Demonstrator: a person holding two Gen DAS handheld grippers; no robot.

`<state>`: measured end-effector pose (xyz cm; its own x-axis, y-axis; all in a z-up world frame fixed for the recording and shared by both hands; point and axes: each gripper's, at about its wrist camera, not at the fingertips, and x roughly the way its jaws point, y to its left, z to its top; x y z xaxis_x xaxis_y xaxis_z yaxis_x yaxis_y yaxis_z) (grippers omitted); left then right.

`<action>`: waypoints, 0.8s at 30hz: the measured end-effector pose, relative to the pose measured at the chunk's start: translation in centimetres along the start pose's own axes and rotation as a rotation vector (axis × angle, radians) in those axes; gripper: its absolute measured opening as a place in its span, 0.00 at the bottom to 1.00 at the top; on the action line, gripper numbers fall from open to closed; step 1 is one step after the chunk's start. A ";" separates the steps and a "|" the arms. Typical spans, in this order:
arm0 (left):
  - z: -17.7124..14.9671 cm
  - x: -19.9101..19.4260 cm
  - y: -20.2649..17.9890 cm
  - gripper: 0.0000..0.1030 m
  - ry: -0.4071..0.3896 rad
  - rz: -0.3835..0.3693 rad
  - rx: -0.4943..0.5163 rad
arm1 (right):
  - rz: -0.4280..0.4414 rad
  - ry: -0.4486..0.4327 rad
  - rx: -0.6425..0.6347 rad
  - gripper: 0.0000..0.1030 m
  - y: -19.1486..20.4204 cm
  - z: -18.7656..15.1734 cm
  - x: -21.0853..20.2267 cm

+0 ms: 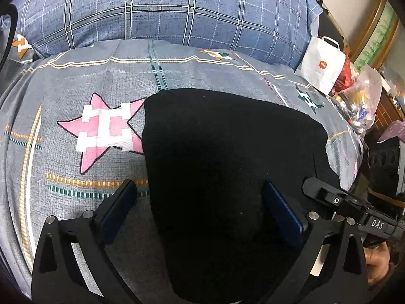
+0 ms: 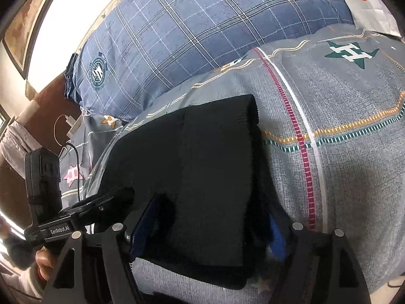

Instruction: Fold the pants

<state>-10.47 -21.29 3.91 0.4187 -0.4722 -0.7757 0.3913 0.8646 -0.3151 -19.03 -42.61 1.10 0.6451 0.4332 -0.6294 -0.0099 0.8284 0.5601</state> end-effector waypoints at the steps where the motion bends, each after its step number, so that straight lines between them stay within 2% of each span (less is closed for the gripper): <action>1: 0.0 0.0 -0.1 0.99 -0.002 0.003 0.000 | -0.004 -0.001 -0.002 0.74 0.1 0.0 0.0; 3: -0.1 -0.1 -0.3 0.99 -0.001 0.002 0.007 | -0.021 -0.005 -0.011 0.65 0.5 -0.1 0.0; 5: -0.2 -0.3 -0.6 0.91 0.001 -0.016 0.029 | -0.019 -0.010 -0.015 0.59 0.8 -0.1 -0.2; 9: -0.3 -1.7 -0.8 0.78 -0.031 0.005 0.047 | -0.028 -0.015 -0.063 0.48 2.3 -0.1 -0.8; 13: 0.4 -3.2 -0.2 0.72 -0.044 -0.009 0.015 | -0.020 -0.030 -0.106 0.45 4.1 0.6 -1.8; 20: 2.3 -6.0 0.6 0.71 -0.106 0.018 0.015 | 0.011 -0.049 -0.186 0.45 7.7 3.1 -1.9; 24: 4.3 -7.2 2.5 0.71 -0.133 0.040 0.002 | 0.031 -0.053 -0.229 0.45 9.7 5.0 -0.7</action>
<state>-8.95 -16.49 11.05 0.5390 -0.4564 -0.7080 0.3736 0.8828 -0.2847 -15.77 -36.68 9.71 0.6808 0.4456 -0.5814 -0.1997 0.8765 0.4380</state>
